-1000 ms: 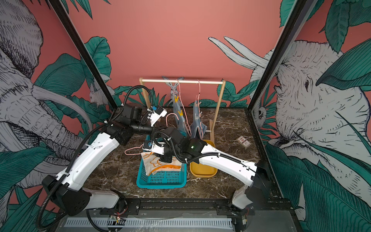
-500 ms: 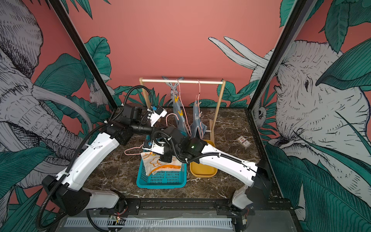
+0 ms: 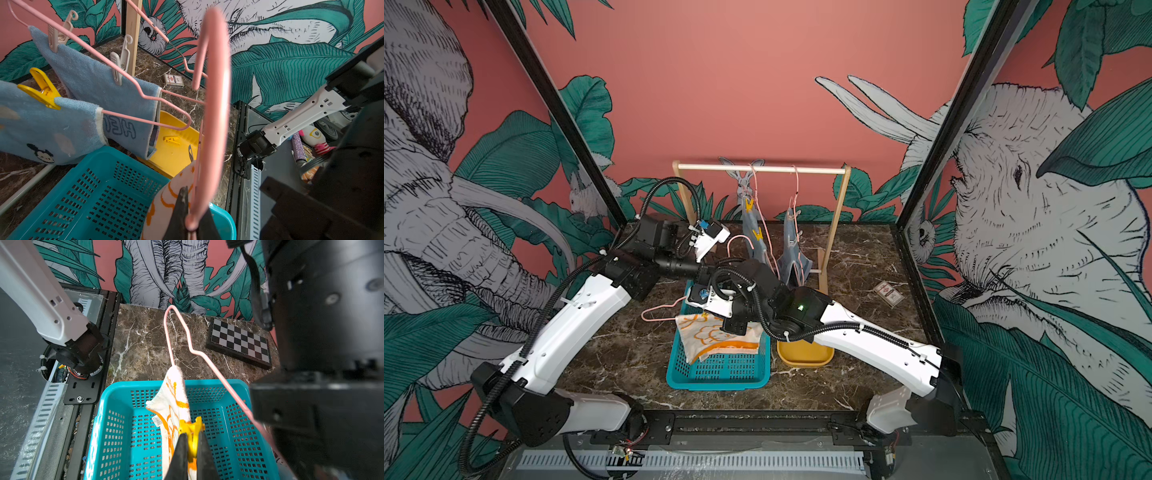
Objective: Remove the clothespins securing towels to the hanger
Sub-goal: Remove the clothespin from the hanger, then place the clothespin in the storage box.
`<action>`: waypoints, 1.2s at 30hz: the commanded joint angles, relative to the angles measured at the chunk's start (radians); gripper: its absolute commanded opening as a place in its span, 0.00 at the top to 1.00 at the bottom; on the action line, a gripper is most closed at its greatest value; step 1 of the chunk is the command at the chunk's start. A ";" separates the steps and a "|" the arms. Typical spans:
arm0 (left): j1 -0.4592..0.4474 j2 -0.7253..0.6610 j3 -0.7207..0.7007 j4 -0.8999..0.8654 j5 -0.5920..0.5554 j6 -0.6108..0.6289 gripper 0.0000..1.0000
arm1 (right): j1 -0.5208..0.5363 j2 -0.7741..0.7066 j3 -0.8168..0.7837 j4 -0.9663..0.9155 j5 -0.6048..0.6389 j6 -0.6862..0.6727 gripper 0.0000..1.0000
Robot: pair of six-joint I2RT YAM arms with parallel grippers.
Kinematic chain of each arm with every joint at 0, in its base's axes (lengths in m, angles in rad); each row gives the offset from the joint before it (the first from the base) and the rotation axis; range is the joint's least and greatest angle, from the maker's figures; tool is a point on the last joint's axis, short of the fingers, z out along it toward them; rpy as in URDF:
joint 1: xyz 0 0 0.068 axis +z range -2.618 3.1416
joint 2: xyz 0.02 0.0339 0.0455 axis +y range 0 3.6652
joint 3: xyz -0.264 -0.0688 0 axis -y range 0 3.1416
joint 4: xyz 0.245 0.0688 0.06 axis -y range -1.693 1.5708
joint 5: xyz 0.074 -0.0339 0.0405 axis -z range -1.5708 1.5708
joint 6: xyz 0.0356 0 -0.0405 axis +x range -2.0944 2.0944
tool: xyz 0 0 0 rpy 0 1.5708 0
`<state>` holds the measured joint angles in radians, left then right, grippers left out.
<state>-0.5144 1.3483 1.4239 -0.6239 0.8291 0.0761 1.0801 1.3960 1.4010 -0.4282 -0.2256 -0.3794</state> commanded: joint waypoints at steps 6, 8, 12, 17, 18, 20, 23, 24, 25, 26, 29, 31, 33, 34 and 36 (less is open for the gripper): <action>0.003 -0.014 0.003 -0.011 0.008 0.019 1.00 | 0.006 -0.158 -0.145 0.004 0.058 0.081 1.00; 0.004 -0.014 0.003 -0.012 0.007 0.021 1.00 | 0.006 -0.211 -0.194 -0.002 0.082 0.110 1.00; 0.004 -0.014 0.000 -0.010 0.004 0.021 1.00 | 0.006 -0.311 -0.297 -0.007 0.129 0.178 1.00; 0.003 -0.012 0.005 -0.002 0.004 0.014 1.00 | 0.006 -0.453 -0.441 -0.011 0.213 0.280 1.00; 0.003 -0.013 0.007 -0.005 0.003 0.015 1.00 | 0.006 -0.485 -0.471 -0.011 0.229 0.303 1.00; 0.004 -0.017 0.010 -0.009 -0.001 0.018 1.00 | 0.006 -0.543 -0.532 -0.012 0.275 0.343 1.00; 0.003 -0.025 0.003 -0.009 -0.007 0.021 1.00 | 0.006 -0.620 -0.603 -0.023 0.335 0.392 1.00; 0.003 -0.029 0.000 -0.008 -0.008 0.021 1.00 | 0.006 -0.642 -0.625 -0.027 0.355 0.409 1.00; 0.004 -0.031 -0.002 -0.008 -0.011 0.021 1.00 | 0.006 -0.657 -0.642 -0.031 0.376 0.426 1.00; 0.003 -0.032 -0.003 -0.009 -0.012 0.021 1.00 | 0.005 -0.667 -0.653 -0.037 0.390 0.440 1.00; 0.004 -0.029 -0.003 -0.009 -0.015 0.023 1.00 | 0.002 -0.681 -0.680 -0.056 0.445 0.480 1.00; 0.003 -0.029 -0.003 -0.008 -0.016 0.023 1.00 | -0.013 -0.681 -0.700 -0.068 0.476 0.507 1.00; 0.003 -0.030 -0.003 -0.010 -0.016 0.024 1.00 | -0.039 -0.681 -0.719 -0.074 0.487 0.530 1.00; 0.004 -0.031 -0.003 -0.013 -0.018 0.025 1.00 | -0.058 -0.682 -0.730 -0.076 0.483 0.543 1.00; 0.004 -0.034 -0.005 -0.014 -0.022 0.028 1.00 | -0.106 -0.671 -0.747 -0.081 0.485 0.569 1.00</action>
<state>-0.5144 1.3479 1.4239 -0.6304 0.8024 0.0868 1.0149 0.7235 0.6720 -0.4965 0.2146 0.1238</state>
